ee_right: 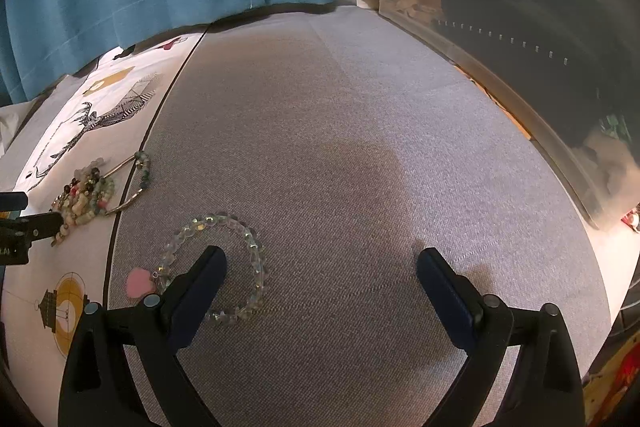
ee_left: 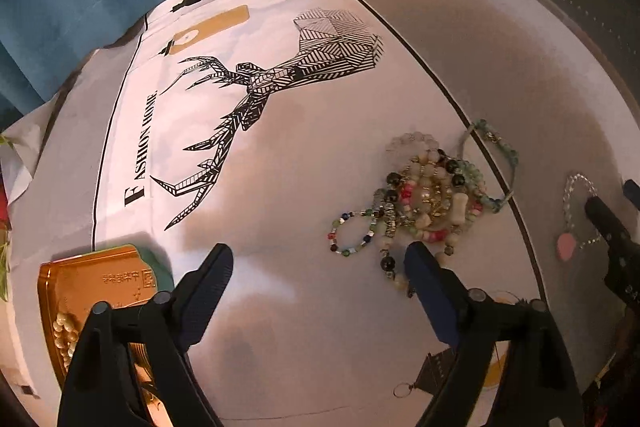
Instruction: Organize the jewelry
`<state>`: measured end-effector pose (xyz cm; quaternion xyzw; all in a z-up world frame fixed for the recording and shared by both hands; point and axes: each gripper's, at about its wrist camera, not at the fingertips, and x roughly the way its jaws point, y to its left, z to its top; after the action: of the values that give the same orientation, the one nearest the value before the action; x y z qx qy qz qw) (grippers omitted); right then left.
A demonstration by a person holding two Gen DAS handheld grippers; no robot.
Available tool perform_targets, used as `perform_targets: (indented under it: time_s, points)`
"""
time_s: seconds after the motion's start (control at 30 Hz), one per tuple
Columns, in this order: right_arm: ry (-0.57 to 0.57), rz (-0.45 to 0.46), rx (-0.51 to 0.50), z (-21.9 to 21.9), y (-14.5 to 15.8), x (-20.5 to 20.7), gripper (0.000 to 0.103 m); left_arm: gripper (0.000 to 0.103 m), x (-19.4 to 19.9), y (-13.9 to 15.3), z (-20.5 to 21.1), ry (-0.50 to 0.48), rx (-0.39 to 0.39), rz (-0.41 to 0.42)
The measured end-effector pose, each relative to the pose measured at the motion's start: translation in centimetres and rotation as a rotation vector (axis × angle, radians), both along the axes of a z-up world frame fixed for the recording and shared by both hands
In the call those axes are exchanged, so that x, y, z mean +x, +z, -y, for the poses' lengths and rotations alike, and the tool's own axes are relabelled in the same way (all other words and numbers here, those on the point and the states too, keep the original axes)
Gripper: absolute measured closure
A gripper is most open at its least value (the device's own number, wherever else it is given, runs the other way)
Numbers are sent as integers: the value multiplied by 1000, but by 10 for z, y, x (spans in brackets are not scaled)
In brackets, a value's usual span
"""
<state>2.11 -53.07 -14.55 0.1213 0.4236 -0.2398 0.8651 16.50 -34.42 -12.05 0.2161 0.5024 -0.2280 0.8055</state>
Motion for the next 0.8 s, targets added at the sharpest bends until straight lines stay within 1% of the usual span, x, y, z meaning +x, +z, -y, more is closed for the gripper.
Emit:
perform_targets:
  time_s: [0.03,0.07,0.1,0.13,0.17,0.2,0.23,0.27,0.3,0.37,0.43,0.5,0.7,0.8]
  points:
    - [1,1,-1,0,0,-1,7,36,-1,1,1,-11,-8,-8]
    - [4,1,0,-1,0,-1,7,43,-3,2,2,-23,-16,-17]
    - [6,1,-1,-1,0,-1,9,69,-6,4,3,-36,-22,-21]
    - [17,5,-3,-2,0,-1,21,97,-8,4,5,-52,-23,-33]
    - [42,16,-8,-5,2,-2,34,98,-10,4,7,-58,-12,-44]
    - [87,33,-18,-11,5,-2,74,98,-10,3,7,-62,-24,-55]
    - [116,36,-27,-16,6,-2,95,98,-10,4,5,-77,-66,-102]
    - [132,26,-33,-21,7,0,95,98,-10,5,3,-78,-101,-134]
    - [134,30,-19,-22,8,1,95,98,-9,12,-2,-74,-147,-144]
    - [136,44,16,-21,11,1,95,98,-10,29,-8,-73,-185,-118]
    - [130,77,-8,-22,25,-2,95,98,-10,47,-14,-76,-228,-109]
    - [130,110,-22,-24,41,-4,95,98,-11,63,-19,-81,-261,-96]
    - [145,176,-61,-35,90,-5,95,98,-17,108,-33,-79,-327,-54]
    - [152,198,-67,-41,108,-9,95,98,-20,128,-45,-76,-354,-25]
